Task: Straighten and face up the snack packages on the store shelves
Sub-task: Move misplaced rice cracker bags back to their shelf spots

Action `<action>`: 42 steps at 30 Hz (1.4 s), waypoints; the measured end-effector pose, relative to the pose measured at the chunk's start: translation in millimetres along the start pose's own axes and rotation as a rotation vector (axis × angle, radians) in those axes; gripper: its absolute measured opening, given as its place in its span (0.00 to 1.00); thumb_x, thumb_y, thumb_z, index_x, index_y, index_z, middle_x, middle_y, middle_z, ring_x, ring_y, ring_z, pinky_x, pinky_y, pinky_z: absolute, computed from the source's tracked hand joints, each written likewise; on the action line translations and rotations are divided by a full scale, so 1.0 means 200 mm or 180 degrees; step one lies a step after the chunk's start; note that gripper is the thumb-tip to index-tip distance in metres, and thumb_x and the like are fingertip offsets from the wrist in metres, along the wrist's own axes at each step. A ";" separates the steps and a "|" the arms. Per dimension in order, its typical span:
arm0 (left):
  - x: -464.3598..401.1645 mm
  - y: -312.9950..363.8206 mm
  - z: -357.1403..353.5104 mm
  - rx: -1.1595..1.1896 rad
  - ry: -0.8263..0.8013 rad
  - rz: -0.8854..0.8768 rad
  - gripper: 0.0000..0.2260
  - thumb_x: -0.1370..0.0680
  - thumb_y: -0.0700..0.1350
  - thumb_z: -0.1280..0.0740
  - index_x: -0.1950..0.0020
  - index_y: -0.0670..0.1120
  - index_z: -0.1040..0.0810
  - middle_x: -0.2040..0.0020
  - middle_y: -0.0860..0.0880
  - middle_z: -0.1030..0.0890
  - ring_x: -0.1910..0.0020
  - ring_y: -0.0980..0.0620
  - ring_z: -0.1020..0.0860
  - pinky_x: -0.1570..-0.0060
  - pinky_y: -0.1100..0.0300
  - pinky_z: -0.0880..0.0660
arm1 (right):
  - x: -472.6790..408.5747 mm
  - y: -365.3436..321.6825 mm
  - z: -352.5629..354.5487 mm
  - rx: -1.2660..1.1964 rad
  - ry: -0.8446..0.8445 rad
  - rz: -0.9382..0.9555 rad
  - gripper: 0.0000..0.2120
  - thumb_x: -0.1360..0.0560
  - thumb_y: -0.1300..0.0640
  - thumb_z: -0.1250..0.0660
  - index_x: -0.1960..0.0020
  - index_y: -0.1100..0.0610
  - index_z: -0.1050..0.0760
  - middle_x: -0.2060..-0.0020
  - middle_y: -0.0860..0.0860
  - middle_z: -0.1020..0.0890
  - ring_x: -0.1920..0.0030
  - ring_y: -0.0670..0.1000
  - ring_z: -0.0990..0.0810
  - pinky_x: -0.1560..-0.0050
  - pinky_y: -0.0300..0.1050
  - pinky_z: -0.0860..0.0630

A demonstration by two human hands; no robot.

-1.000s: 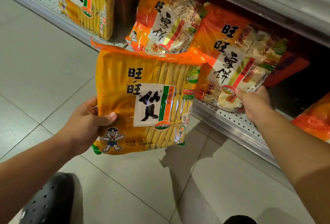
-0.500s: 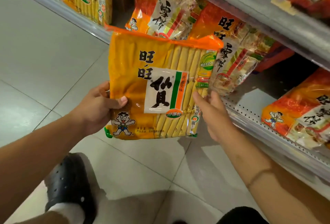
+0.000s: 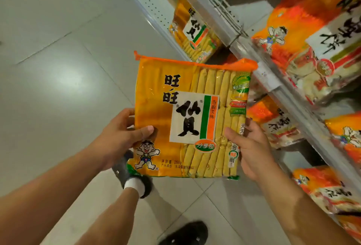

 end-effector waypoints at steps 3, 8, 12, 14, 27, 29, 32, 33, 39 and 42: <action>0.00 0.18 0.26 0.0158 0.0226 -0.0057 0.29 0.39 0.51 0.22 0.40 0.57 0.26 0.43 0.50 0.18 0.51 0.50 0.16 0.60 0.55 0.18 | -0.04 -0.18 -0.31 0.0146 -0.0061 0.0010 0.27 0.36 0.64 0.27 0.38 0.56 0.26 0.47 0.56 0.15 0.47 0.57 0.16 0.49 0.56 0.20; -0.09 0.47 0.69 -0.0002 0.0278 -0.0058 0.29 0.38 0.53 0.22 0.39 0.55 0.27 0.42 0.49 0.19 0.50 0.51 0.16 0.54 0.52 0.18 | -0.19 -0.37 -0.79 0.0355 -0.0275 0.0067 0.24 0.36 0.61 0.25 0.41 0.50 0.24 0.48 0.51 0.15 0.48 0.53 0.15 0.54 0.49 0.19; -0.20 0.69 0.96 -0.0120 0.0405 -0.0136 0.28 0.38 0.54 0.23 0.41 0.55 0.28 0.43 0.51 0.21 0.53 0.53 0.16 0.62 0.59 0.19 | -0.35 -0.44 -1.11 0.0436 -0.0280 0.0080 0.25 0.36 0.57 0.24 0.41 0.47 0.24 0.49 0.47 0.14 0.48 0.49 0.15 0.50 0.48 0.22; -0.29 0.78 1.07 -0.0158 0.0505 -0.0124 0.26 0.38 0.53 0.23 0.42 0.55 0.28 0.43 0.50 0.21 0.53 0.50 0.16 0.61 0.57 0.18 | -0.46 -0.46 -1.24 0.0525 -0.0323 0.0090 0.23 0.34 0.58 0.24 0.41 0.48 0.25 0.49 0.47 0.14 0.48 0.49 0.15 0.49 0.48 0.22; -1.12 1.25 1.63 -0.1455 0.0942 0.0257 0.20 0.30 0.49 0.24 0.44 0.53 0.31 0.49 0.53 0.23 0.52 0.51 0.19 0.56 0.51 0.18 | -1.29 -0.34 -1.83 0.1513 -0.0425 -0.0136 0.21 0.37 0.38 0.26 0.49 0.25 0.31 0.56 0.27 0.20 0.55 0.32 0.19 0.57 0.43 0.23; -1.26 1.30 1.68 -0.1736 0.0960 0.0225 0.21 0.29 0.50 0.24 0.43 0.53 0.31 0.50 0.54 0.24 0.53 0.53 0.20 0.58 0.53 0.19 | -1.40 -0.33 -1.88 0.1526 -0.0389 -0.0222 0.22 0.39 0.36 0.26 0.48 0.29 0.31 0.55 0.27 0.19 0.53 0.37 0.19 0.53 0.46 0.23; -1.46 1.38 1.70 -0.1978 0.0892 0.0157 0.21 0.29 0.51 0.25 0.42 0.53 0.32 0.51 0.54 0.23 0.55 0.55 0.21 0.65 0.62 0.24 | -1.57 -0.31 -1.91 0.1502 -0.0242 -0.0311 0.23 0.33 0.43 0.24 0.42 0.37 0.30 0.60 0.27 0.21 0.52 0.35 0.23 0.47 0.48 0.26; -1.53 1.39 1.70 -0.2024 0.0812 0.0176 0.22 0.29 0.51 0.25 0.42 0.53 0.32 0.51 0.54 0.23 0.55 0.54 0.21 0.66 0.63 0.24 | -1.63 -0.30 -1.91 0.1506 -0.0175 -0.0334 0.24 0.33 0.44 0.24 0.41 0.39 0.30 0.60 0.28 0.20 0.52 0.35 0.24 0.45 0.51 0.26; -2.08 1.45 1.61 -0.2157 0.0353 -0.0018 0.23 0.28 0.50 0.24 0.40 0.53 0.33 0.49 0.53 0.23 0.52 0.53 0.20 0.56 0.55 0.20 | -1.96 -0.27 -1.85 0.1211 0.0207 -0.0268 0.17 0.33 0.47 0.23 0.48 0.36 0.26 0.53 0.37 0.16 0.53 0.44 0.16 0.48 0.59 0.19; -2.33 1.50 1.52 -0.2323 0.0087 -0.0285 0.27 0.30 0.48 0.22 0.39 0.52 0.34 0.49 0.52 0.23 0.51 0.52 0.21 0.55 0.55 0.21 | -2.10 -0.29 -1.80 0.1101 0.0517 -0.0046 0.14 0.30 0.53 0.24 0.51 0.40 0.24 0.54 0.40 0.15 0.53 0.46 0.15 0.50 0.60 0.19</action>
Point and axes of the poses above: each hand's wrist, its own x-axis away from the middle knuckle, its own z-axis out of the back of the hand, y = z × x, the point moved 4 cm from there along -x, towards the middle knuckle
